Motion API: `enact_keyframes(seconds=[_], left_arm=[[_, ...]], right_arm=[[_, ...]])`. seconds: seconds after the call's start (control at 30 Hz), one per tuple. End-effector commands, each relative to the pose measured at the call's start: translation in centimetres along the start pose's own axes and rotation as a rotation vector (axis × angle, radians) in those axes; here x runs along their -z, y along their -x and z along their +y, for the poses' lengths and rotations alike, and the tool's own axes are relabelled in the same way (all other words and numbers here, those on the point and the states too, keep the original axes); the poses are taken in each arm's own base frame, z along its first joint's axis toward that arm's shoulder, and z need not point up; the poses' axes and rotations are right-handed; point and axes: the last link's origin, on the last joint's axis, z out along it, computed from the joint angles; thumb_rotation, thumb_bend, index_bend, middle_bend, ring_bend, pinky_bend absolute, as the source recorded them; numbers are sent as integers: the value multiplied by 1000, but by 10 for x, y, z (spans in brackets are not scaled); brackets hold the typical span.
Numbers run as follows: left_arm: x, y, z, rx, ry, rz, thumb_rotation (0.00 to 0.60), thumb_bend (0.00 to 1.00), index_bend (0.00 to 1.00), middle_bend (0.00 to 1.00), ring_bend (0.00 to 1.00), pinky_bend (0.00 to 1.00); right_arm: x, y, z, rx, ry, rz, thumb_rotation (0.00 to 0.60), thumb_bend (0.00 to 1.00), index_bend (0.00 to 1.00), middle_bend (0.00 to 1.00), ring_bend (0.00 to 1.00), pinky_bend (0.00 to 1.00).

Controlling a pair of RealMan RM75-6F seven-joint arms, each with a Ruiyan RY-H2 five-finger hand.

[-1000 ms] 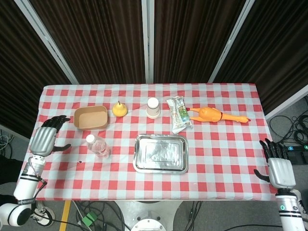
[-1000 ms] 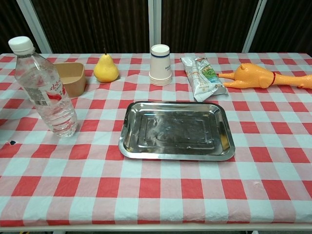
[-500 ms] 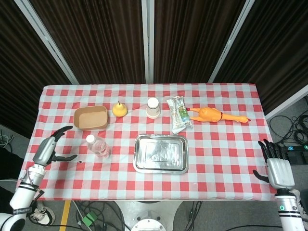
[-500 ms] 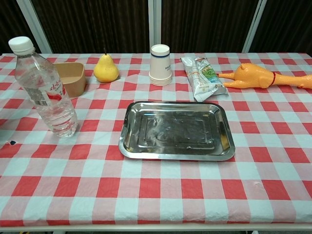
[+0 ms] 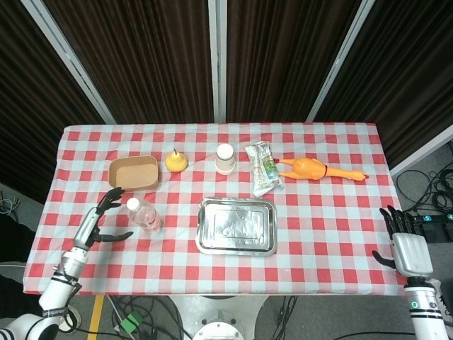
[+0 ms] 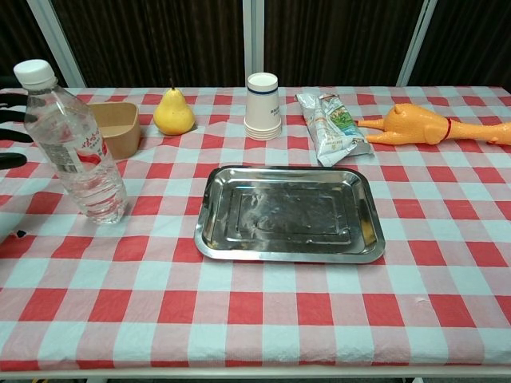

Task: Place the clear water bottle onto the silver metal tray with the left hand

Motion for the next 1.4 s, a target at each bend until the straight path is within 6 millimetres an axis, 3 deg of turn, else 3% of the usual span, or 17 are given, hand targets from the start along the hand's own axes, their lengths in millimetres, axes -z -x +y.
enact_keyframes(seconds=[0.03, 0.37, 0.5, 0.9, 1.03, 1.2, 1.4], left_arm=[[-6, 8, 1, 12, 10, -21, 600, 0, 137, 204, 153, 205], [-36, 42, 11, 32, 25, -108, 600, 0, 137, 204, 153, 205], [-39, 44, 12, 33, 27, -117, 600, 0, 161, 250, 167, 207], [-33, 33, 5, 36, 24, -62, 600, 134, 505, 516, 401, 395], [-35, 32, 6, 35, 21, -43, 600, 171, 555, 571, 454, 448], [-49, 31, 30, 32, 102, -30, 600, 189, 565, 580, 463, 457], [-78, 22, 90, 14, 250, -12, 600, 203, 588, 607, 497, 489]], right_arm=[[0, 0, 0, 0, 2, 1, 600, 101, 0, 0, 0, 0], [-1, -1, 2, -4, 8, 4, 600, 101, 0, 0, 0, 0], [-1, -2, 1, -5, 5, 9, 600, 101, 0, 0, 0, 0], [-1, -3, 0, -6, 3, 11, 600, 102, 0, 0, 0, 0], [-1, -3, 0, -6, 2, 11, 600, 101, 0, 0, 0, 0], [-1, -4, 0, -8, 4, 12, 600, 101, 0, 0, 0, 0], [-1, -4, 1, -9, 6, 13, 600, 101, 0, 0, 0, 0]])
